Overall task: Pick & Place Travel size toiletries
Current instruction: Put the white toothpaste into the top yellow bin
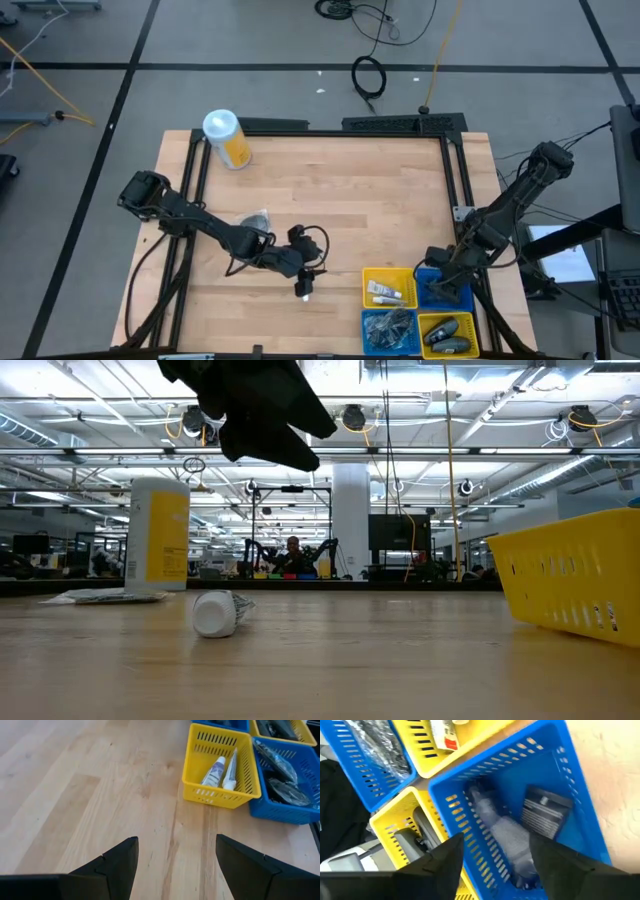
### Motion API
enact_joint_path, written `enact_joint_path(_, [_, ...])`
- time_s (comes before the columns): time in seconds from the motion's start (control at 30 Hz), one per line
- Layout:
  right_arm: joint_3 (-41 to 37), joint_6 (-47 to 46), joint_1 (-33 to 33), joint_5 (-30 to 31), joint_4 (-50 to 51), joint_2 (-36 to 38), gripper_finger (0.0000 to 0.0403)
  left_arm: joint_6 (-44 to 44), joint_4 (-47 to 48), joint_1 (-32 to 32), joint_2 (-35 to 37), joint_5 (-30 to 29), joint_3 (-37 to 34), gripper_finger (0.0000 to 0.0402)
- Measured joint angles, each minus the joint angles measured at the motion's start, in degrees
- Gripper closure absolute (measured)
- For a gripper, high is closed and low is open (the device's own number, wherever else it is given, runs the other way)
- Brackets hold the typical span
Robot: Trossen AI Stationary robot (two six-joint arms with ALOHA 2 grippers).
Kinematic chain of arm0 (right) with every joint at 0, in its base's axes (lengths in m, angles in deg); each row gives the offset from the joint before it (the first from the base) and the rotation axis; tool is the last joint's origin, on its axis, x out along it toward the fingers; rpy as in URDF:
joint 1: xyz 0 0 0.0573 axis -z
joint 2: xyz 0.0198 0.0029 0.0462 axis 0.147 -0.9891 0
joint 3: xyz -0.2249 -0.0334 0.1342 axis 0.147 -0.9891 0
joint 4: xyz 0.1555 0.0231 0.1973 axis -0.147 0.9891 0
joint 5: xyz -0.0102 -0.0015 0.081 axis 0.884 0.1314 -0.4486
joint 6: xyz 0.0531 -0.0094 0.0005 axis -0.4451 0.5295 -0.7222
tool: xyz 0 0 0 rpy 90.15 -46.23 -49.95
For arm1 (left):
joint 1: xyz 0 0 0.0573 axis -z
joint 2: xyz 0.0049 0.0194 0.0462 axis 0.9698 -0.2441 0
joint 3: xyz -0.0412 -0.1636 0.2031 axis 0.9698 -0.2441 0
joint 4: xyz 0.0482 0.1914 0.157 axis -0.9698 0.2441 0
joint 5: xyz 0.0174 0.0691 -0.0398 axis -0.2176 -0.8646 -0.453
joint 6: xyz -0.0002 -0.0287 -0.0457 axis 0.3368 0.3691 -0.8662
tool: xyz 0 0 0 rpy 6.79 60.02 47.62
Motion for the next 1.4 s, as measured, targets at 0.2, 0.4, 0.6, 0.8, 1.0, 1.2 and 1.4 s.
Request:
enact_joint_path(0.2, [0.0,-0.2,0.0,0.0,0.5,0.1,0.0177,-3.1,1.0,0.0,0.0,0.0,0.0,0.0142])
enact_joint_path(0.4, [0.0,-0.3,0.0,0.5,0.0,2.2,0.0199,-12.2,1.0,0.0,0.0,0.6,0.0,0.0148])
enact_joint_path(0.6, [0.0,5.2,0.2,4.9,-7.0,6.2,0.0211,-24.3,1.3,-0.4,0.0,5.8,0.0,0.0149])
enact_joint_path(0.8, [0.0,21.0,0.3,9.8,-21.3,7.6,0.0222,-38.4,4.6,-0.3,0.0,6.5,0.0,0.0149])
enact_joint_path(1.0, [0.0,31.5,0.2,10.6,-29.5,5.9,0.0239,-52.7,8.9,1.3,0.0,7.4,0.0,0.0149])
enact_joint_path(1.2, [0.0,34.6,0.2,11.0,-29.7,4.5,0.0251,-62.7,10.3,3.0,0.0,6.9,0.0,0.0149])
enact_joint_path(1.4, [0.0,35.8,0.2,11.0,-29.8,3.2,0.0253,-71.0,16.9,2.7,-2.0,9.9,0.0,0.0149])
